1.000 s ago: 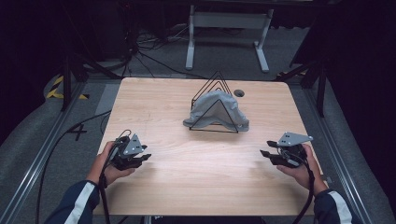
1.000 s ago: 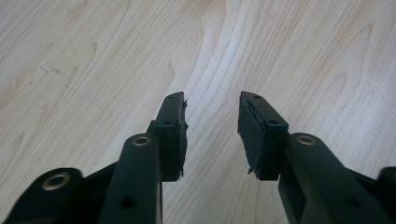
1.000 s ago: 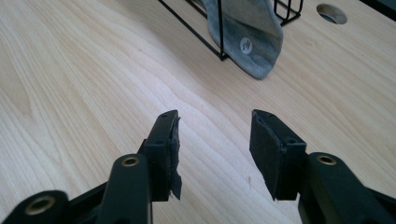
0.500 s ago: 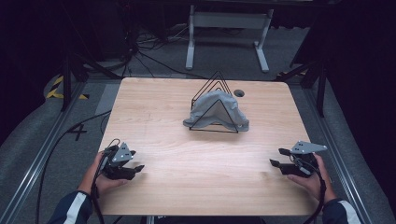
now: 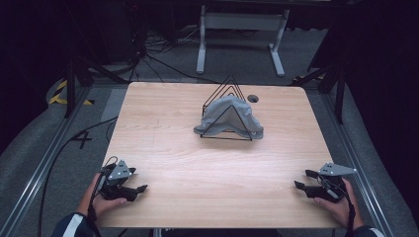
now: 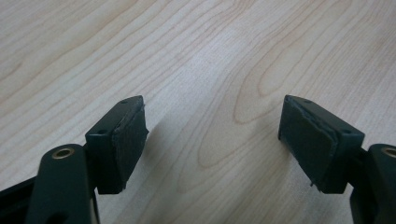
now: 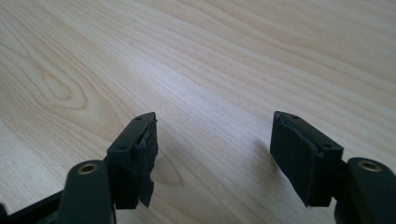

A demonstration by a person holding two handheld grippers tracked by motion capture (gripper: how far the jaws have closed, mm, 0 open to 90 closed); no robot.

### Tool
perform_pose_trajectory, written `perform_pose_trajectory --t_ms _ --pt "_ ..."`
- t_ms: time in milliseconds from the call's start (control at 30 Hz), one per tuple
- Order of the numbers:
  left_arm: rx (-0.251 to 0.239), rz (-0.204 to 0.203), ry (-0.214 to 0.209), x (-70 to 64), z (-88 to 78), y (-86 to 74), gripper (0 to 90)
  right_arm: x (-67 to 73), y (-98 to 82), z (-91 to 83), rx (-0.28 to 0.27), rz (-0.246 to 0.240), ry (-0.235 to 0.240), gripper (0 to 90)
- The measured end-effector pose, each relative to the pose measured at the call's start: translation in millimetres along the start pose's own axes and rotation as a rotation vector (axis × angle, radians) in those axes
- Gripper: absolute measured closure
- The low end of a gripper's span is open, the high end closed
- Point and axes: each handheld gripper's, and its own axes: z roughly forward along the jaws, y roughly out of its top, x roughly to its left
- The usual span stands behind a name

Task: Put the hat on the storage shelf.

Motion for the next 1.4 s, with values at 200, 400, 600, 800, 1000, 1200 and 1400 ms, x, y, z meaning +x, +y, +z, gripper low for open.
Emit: perform_pose_trajectory --t_ms 200,400,600,800,1000,1200,1400 --pt "-0.037 -0.033 -0.001 1.4 -0.5 -7.8 20.4 3.1 -6.6 0.5 -0.025 0.005 -0.011 28.2" --pt "-0.028 -0.041 0.017 0.8 -1.1 -7.7 18.1 3.3 -7.4 0.7 -0.027 0.011 -0.028 27.3" --pt "-0.016 -0.059 0.022 0.4 -0.5 -7.2 15.1 3.1 -7.4 0.9 -0.027 0.016 -0.042 26.7" --pt "-0.021 -0.068 0.029 0.1 0.5 -7.0 14.0 3.1 -7.9 0.5 -0.025 0.027 -0.05 25.0" --pt "-0.014 -0.071 0.042 1.3 1.9 -5.9 10.6 3.0 -7.9 0.5 -0.025 0.031 -0.055 24.6" --pt "-0.004 -0.082 0.046 0.8 3.2 -4.8 7.2 2.9 -8.0 0.5 -0.025 0.031 -0.055 24.7" --pt "0.003 -0.091 0.049 0.8 4.0 -4.2 5.2 2.9 -8.0 0.5 -0.025 0.031 -0.054 24.8"
